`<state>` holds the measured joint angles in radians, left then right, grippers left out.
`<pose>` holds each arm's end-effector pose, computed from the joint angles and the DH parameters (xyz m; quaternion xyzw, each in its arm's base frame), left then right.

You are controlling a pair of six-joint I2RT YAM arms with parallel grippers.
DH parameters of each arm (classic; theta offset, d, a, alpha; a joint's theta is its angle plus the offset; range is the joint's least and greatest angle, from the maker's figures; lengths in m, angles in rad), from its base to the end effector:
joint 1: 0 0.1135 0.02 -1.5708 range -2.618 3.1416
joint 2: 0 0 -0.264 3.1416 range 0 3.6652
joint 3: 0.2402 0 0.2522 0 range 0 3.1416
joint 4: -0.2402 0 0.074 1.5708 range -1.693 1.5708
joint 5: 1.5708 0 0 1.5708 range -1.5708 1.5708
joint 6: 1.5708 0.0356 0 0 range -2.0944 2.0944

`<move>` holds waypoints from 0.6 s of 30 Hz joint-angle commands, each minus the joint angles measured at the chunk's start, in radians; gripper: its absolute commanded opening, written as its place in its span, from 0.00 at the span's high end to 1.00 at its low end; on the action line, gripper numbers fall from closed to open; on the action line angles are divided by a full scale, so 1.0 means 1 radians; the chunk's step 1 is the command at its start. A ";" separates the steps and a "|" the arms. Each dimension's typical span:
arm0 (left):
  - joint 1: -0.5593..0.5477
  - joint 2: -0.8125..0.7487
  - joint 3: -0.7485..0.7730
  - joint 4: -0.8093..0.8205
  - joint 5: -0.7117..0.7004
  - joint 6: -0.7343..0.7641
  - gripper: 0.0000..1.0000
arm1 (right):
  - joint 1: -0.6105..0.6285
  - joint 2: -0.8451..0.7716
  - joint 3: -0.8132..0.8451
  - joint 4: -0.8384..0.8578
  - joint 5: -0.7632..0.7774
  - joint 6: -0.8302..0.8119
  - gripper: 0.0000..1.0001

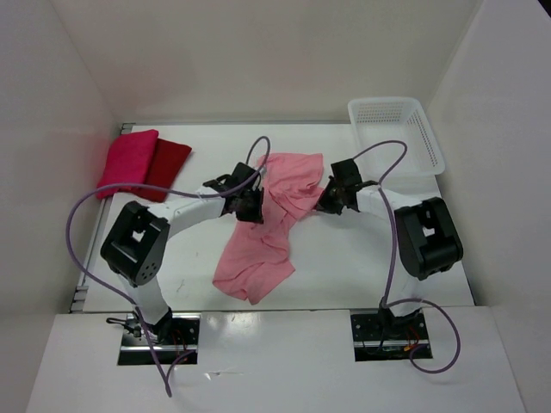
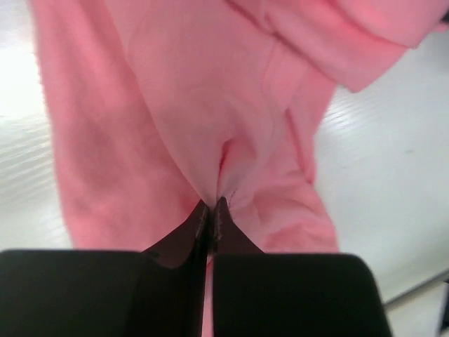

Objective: Fold and stack the t-shirts
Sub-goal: Flatten out the tshirt

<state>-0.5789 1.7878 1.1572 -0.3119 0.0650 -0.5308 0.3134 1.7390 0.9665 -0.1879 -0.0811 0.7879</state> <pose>0.3122 -0.2068 0.1867 0.0329 0.9500 -0.1890 0.2462 0.3266 0.1089 0.1561 0.2122 0.9292 0.1900 0.2356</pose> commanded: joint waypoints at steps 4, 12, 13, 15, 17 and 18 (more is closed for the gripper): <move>0.123 -0.229 0.102 -0.048 0.099 -0.044 1.00 | -0.005 -0.327 0.181 -0.122 0.037 -0.076 1.00; 0.371 -0.490 0.113 -0.114 0.217 -0.054 1.00 | -0.005 -0.530 0.570 -0.320 0.001 -0.151 1.00; 0.393 -0.533 0.125 -0.125 0.231 -0.054 1.00 | -0.005 -0.544 0.657 -0.331 -0.015 -0.163 1.00; 0.450 -0.574 0.147 -0.170 0.245 -0.054 1.00 | -0.005 -0.544 0.751 -0.344 -0.055 -0.173 1.00; 0.462 -0.622 0.199 -0.208 0.233 -0.043 1.00 | -0.005 -0.544 0.918 -0.369 -0.094 -0.173 1.00; 0.471 -0.634 0.220 -0.251 0.217 -0.043 1.00 | -0.005 -0.517 0.980 -0.369 -0.141 -0.173 1.00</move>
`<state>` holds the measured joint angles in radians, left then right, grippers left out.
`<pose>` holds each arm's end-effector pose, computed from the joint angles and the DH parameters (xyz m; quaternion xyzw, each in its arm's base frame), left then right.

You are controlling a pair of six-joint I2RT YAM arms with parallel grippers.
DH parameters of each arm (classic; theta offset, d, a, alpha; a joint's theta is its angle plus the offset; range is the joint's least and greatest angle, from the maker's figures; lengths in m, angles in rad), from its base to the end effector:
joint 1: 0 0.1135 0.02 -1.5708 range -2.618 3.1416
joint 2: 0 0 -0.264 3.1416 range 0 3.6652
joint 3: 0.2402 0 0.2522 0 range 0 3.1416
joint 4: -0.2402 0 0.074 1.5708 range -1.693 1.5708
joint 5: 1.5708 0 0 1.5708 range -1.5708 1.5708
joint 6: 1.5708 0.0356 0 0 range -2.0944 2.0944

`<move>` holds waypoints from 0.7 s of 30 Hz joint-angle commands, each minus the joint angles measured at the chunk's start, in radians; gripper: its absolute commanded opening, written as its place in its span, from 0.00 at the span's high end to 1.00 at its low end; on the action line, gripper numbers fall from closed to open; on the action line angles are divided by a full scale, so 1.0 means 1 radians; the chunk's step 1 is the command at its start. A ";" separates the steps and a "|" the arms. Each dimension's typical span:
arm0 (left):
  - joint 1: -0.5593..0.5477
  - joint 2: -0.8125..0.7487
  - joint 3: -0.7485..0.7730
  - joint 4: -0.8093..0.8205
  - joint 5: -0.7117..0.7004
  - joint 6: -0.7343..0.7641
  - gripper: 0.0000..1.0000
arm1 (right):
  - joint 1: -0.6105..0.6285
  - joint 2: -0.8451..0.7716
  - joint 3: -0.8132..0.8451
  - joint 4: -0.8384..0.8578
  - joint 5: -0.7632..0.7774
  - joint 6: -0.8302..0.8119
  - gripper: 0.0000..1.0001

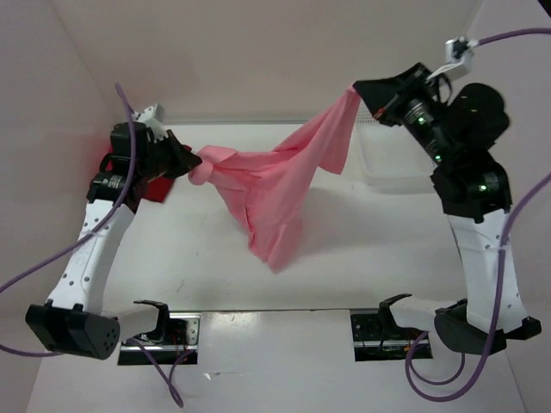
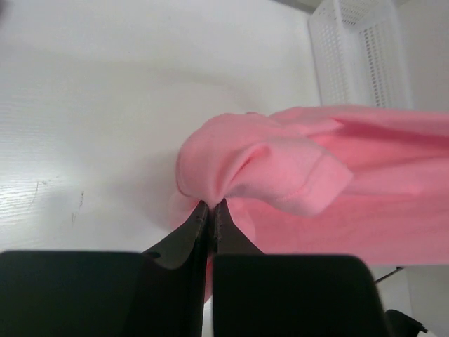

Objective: Fold and stack the t-shirts
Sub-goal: Flatten out the tshirt

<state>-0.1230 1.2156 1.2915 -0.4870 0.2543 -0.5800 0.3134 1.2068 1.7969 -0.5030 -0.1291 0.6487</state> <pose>0.2642 -0.0417 0.3961 -0.1203 0.8240 -0.2867 0.4737 0.1936 0.0676 0.5559 0.0656 0.6727 0.3790 0.6320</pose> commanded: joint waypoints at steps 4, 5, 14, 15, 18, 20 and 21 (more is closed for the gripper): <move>0.016 -0.134 0.158 -0.151 -0.016 -0.009 1.00 | -0.005 0.100 0.488 -0.054 -0.178 -0.024 1.00; 0.016 -0.145 0.158 -0.162 -0.044 -0.020 1.00 | -0.005 0.126 0.530 -0.064 -0.178 -0.024 1.00; 0.016 -0.226 0.040 -0.213 -0.170 -0.020 1.00 | -0.134 0.517 0.525 0.098 -0.446 0.106 1.00; 0.016 -0.211 0.040 -0.213 -0.182 -0.006 1.00 | -0.125 0.531 0.544 0.080 -0.435 0.088 1.00; 0.016 -0.130 0.075 -0.148 -0.196 0.012 1.00 | -0.112 0.531 0.523 0.067 -0.408 0.033 1.00; 0.028 -0.049 0.159 -0.115 -0.176 0.022 1.00 | -0.112 0.522 0.512 0.049 -0.394 0.023 1.00; 0.028 0.034 0.214 -0.104 -0.155 0.022 1.00 | -0.112 0.522 0.512 0.025 -0.394 0.008 1.00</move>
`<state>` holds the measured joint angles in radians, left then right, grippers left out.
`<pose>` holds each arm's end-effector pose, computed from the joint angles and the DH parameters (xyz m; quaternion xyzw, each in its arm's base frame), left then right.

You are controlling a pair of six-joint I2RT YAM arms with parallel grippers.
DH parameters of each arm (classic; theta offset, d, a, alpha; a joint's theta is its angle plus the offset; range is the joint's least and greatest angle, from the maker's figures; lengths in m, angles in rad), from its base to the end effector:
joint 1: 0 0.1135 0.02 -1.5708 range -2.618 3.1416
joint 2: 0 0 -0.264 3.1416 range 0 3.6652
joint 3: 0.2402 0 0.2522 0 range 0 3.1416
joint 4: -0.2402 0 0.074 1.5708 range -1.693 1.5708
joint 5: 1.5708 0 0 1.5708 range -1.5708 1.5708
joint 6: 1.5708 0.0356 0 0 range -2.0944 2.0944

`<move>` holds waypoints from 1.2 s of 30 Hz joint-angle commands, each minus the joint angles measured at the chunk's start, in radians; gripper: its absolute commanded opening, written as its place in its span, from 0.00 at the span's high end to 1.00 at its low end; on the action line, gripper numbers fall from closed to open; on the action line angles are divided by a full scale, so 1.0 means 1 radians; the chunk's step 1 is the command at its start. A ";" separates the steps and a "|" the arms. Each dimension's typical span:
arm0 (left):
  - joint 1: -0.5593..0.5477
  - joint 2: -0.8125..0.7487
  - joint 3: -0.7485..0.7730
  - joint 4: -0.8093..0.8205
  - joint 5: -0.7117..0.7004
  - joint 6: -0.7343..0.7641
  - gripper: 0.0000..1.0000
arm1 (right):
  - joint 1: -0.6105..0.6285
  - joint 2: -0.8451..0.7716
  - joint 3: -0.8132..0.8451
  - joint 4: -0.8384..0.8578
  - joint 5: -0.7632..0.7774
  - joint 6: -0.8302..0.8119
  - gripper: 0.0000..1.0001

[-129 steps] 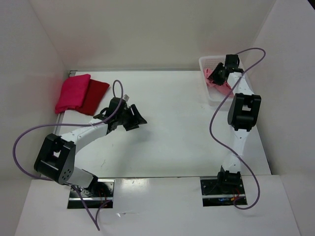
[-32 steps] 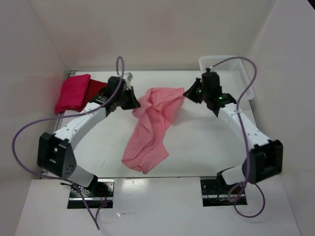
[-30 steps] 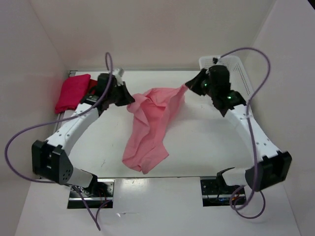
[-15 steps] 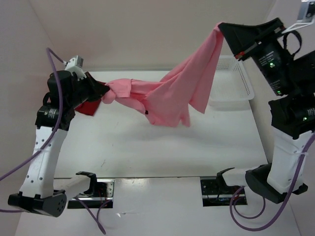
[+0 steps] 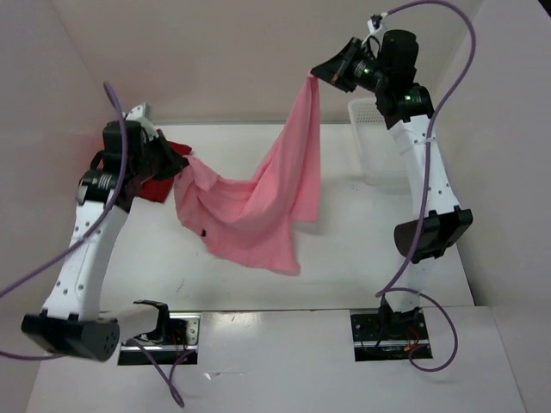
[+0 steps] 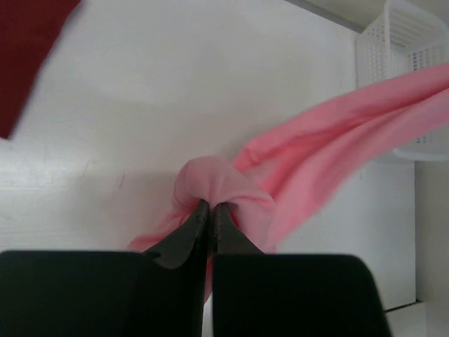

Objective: Fold and stack the t-shirts
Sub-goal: Flatten out the tshirt

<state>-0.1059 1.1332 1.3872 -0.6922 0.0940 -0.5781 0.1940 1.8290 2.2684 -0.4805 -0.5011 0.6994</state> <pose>0.2276 -0.0276 0.4258 -0.1727 0.8255 -0.2171 0.4916 0.3781 0.0917 0.5229 0.0085 0.7197 0.4511 0.5277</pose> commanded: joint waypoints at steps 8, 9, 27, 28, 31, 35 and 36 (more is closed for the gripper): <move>0.080 0.286 0.565 0.080 0.101 -0.003 1.00 | 0.142 -0.460 -0.223 -0.044 0.137 -0.253 1.00; 0.092 0.277 0.594 0.071 0.087 -0.003 1.00 | 0.157 -0.502 -0.252 -0.044 0.151 -0.264 1.00; 0.092 0.325 0.579 0.144 0.111 0.029 0.98 | 0.176 -0.669 -0.750 -0.044 0.395 -0.318 1.00; 0.092 0.353 0.534 0.170 0.130 0.029 0.97 | 0.176 -0.678 -0.794 -0.029 0.385 -0.308 1.00; 0.101 0.529 0.451 0.267 0.206 0.020 0.97 | 0.167 -0.669 -0.953 0.048 0.375 -0.267 1.00; 0.101 0.939 0.687 0.238 0.243 0.011 0.97 | 0.137 -0.587 -1.038 0.112 0.386 -0.245 1.00; 0.092 1.015 0.785 0.211 0.263 0.020 0.97 | 0.137 -0.532 -1.038 0.112 0.404 -0.236 1.00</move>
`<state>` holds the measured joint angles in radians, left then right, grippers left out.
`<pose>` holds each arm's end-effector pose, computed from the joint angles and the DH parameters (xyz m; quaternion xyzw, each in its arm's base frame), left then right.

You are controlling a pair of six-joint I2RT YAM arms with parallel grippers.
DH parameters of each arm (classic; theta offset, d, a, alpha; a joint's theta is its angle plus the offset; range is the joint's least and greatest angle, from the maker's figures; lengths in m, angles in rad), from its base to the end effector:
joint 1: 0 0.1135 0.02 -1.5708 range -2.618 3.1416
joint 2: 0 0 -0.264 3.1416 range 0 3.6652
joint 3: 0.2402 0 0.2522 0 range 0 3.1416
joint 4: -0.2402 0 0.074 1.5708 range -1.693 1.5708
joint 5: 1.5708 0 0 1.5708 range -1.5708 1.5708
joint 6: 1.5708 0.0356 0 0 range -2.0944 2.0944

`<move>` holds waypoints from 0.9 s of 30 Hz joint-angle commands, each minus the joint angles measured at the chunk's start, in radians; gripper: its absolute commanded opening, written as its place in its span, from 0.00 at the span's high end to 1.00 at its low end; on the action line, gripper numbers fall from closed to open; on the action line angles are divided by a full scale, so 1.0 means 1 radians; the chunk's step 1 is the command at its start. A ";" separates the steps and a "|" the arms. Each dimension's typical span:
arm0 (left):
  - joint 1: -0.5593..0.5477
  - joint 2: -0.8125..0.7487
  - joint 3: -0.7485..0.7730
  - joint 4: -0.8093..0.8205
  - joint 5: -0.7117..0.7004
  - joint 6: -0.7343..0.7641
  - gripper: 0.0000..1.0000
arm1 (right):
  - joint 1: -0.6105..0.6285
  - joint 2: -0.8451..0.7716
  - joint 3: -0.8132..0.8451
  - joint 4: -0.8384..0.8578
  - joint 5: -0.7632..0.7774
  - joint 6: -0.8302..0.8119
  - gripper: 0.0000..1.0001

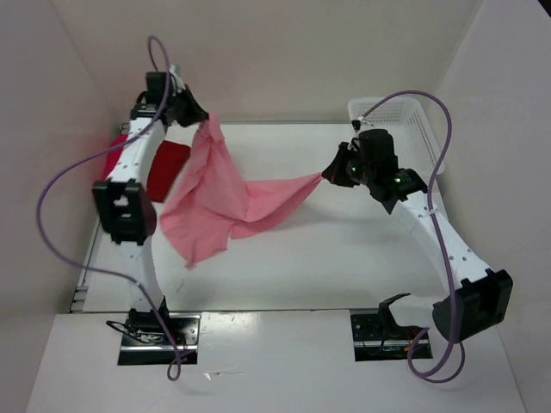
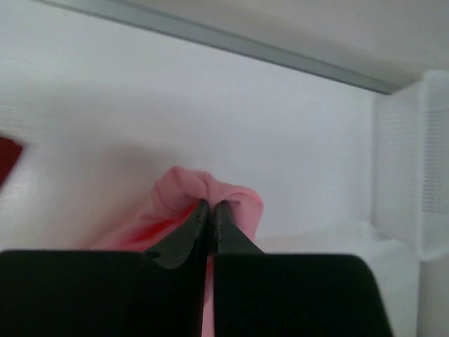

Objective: Fold and stack the t-shirts
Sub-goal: Flatten out the tshirt

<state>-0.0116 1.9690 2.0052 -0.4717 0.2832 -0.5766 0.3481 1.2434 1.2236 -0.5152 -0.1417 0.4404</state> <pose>0.4629 -0.0153 0.3800 -0.1598 0.8228 -0.2682 0.4749 0.2570 0.0986 0.3629 0.0050 0.8674 0.2465 0.4323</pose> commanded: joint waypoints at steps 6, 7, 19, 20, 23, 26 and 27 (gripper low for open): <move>-0.047 0.341 0.365 -0.056 0.082 0.009 0.71 | -0.017 0.174 0.180 0.126 0.089 0.003 1.00; -0.047 0.303 0.327 -0.056 0.068 0.020 0.49 | -0.017 0.198 0.192 0.116 0.105 0.003 1.00; -0.048 -0.548 -0.879 0.102 -0.004 -0.058 0.00 | -0.026 0.140 -0.013 0.158 0.053 0.061 1.00; -0.057 -0.602 -0.943 0.091 -0.004 -0.069 0.12 | -0.026 0.128 -0.022 0.158 0.038 0.061 1.00; -0.080 -0.786 -1.156 0.078 -0.004 -0.136 0.60 | -0.026 0.128 -0.047 0.169 0.010 0.070 1.00; -0.137 -0.906 -1.315 0.103 -0.024 -0.236 0.67 | -0.026 0.128 -0.065 0.178 -0.012 0.081 1.00; -0.152 -0.944 -1.344 0.104 -0.042 -0.259 0.67 | -0.026 0.128 -0.065 0.187 -0.021 0.081 1.00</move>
<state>-0.1280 1.1007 0.7258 -0.3996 0.2611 -0.7292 0.3267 1.4128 1.1660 -0.4026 -0.1291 0.5083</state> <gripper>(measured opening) 0.330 0.004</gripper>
